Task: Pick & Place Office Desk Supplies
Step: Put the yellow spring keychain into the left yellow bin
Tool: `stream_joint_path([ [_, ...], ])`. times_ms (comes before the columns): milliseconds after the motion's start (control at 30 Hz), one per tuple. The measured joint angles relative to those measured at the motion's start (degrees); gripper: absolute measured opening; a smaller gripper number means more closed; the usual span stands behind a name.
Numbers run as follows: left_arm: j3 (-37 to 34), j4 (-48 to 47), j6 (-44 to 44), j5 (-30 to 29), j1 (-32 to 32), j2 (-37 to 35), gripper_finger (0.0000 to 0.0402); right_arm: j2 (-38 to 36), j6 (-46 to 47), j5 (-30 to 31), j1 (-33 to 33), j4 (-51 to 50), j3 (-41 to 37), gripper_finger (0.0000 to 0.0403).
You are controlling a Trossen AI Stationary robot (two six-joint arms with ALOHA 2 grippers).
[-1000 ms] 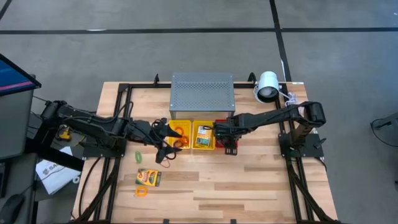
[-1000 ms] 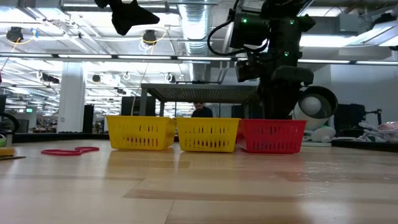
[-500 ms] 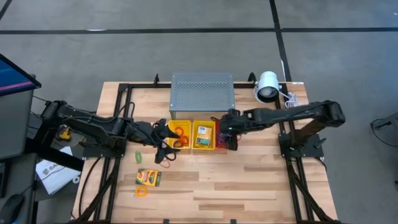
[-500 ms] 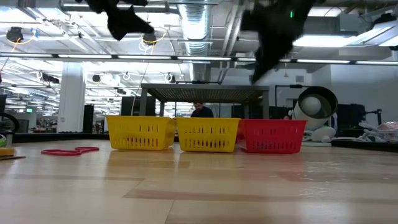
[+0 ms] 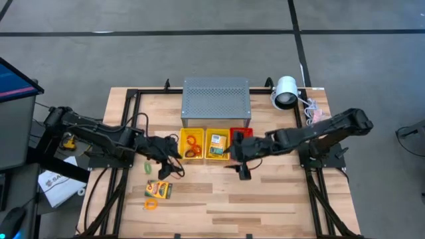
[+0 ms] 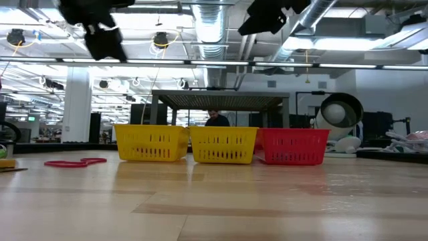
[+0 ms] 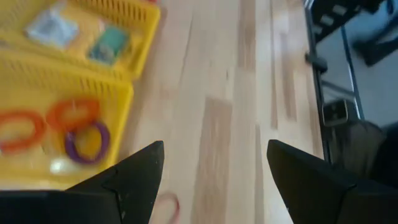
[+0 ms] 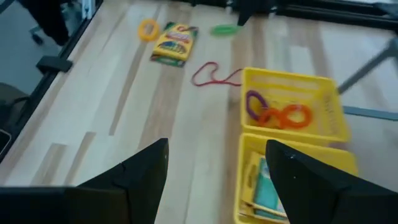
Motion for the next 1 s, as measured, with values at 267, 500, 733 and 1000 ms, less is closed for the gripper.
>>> stream_joint_path([
  [267, 0.00, -9.72, -12.80, 1.99, -8.22, 0.00, 0.0282, 3.73, 1.68, 0.00, 3.23, 1.94, 0.02, 0.0260],
  [500, 0.00, -15.02, -28.87, 0.13, -19.54, 0.00, 0.0282, 3.52, 3.95, 0.07, 4.08, 4.05, 0.02, 0.0260],
  [733, 0.02, -14.64, -42.04, -5.33, -30.88, 3.31, 0.0282, 3.68, 4.55, 0.09, 4.78, 7.36, 0.02, 0.0260],
  [1000, 0.30, -3.25, -42.41, 2.45, -32.35, 17.62, 0.0282, 3.71, 6.67, 0.20, 5.41, 12.22, 0.02, 0.0260],
])
